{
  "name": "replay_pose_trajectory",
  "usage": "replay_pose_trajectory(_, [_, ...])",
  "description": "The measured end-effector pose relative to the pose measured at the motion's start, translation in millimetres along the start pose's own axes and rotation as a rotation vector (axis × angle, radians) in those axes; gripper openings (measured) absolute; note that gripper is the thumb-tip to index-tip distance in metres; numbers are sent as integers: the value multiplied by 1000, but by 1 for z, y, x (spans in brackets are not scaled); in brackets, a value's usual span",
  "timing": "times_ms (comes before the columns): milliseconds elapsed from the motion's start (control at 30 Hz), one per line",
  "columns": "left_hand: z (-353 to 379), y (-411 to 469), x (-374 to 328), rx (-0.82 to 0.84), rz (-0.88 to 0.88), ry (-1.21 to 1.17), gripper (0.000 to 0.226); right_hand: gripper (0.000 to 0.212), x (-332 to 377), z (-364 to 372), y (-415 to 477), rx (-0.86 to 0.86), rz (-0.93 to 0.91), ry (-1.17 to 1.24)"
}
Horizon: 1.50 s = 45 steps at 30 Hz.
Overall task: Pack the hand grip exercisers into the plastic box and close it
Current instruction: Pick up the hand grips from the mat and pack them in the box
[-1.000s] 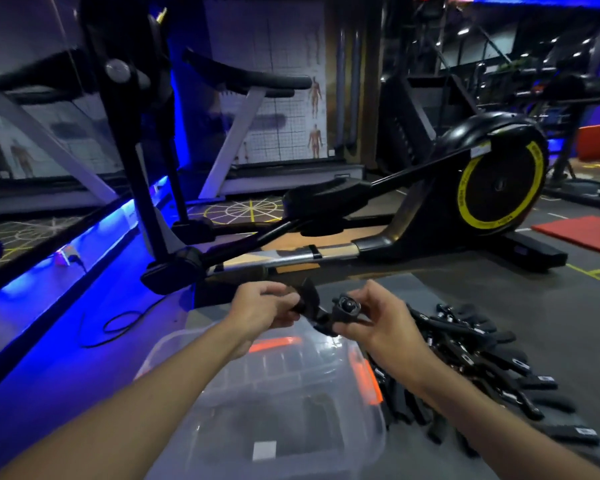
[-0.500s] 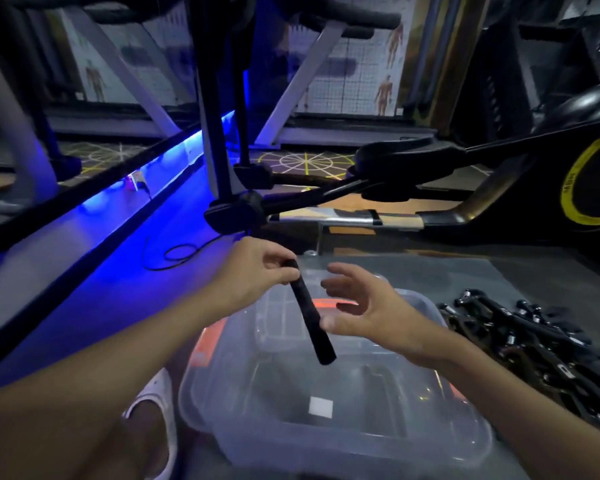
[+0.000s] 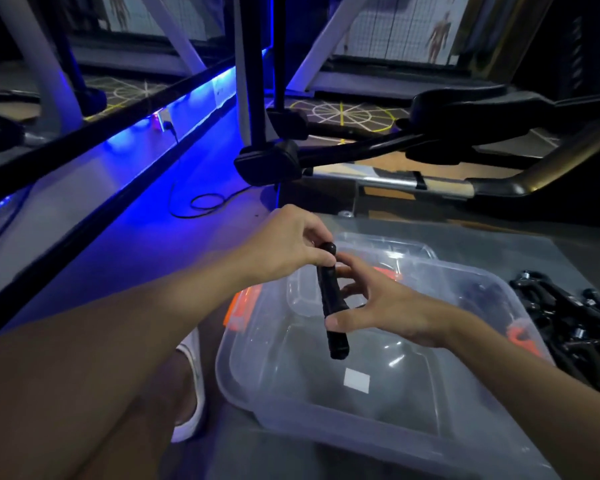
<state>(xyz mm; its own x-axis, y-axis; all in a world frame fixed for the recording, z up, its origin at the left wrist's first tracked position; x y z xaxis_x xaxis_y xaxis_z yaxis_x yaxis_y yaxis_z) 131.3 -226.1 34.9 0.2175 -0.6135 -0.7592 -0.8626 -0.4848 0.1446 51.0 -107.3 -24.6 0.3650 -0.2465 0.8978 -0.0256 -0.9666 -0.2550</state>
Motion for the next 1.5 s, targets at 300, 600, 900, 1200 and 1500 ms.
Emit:
replay_pose_trajectory(300, [4,-15,45,-70,1,97,21,82,-46,37,34,-22,107,36])
replay_pose_trajectory(600, [12,-34,93,-37,-60,230,43,93,-94,69,75,-14,224,36])
replay_pose_trajectory(900, [13,-33,96,-15,-56,201,45,105,-114,101,110,-92,167,-52])
replay_pose_trajectory(1200, [14,-35,93,-1,-30,239,40,112,-125,105,118,-55,129,-73])
replay_pose_trajectory(1500, [11,-33,83,25,-62,425,64,85,-107,84,104,21,128,-259])
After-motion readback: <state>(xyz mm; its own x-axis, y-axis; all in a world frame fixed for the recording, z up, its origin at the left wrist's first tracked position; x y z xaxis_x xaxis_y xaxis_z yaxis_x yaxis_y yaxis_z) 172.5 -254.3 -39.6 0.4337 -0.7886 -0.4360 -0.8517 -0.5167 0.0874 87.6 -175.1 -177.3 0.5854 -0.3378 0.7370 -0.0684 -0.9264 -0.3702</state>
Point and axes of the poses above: each hand's wrist, its own y-axis towards the middle knuckle, its own z-axis out of the palm, x = y × z, the point moved 7 cm from there along y, towards the middle knuckle, and after that the axes turned 4 degrees about x, right-handed, at the moved point
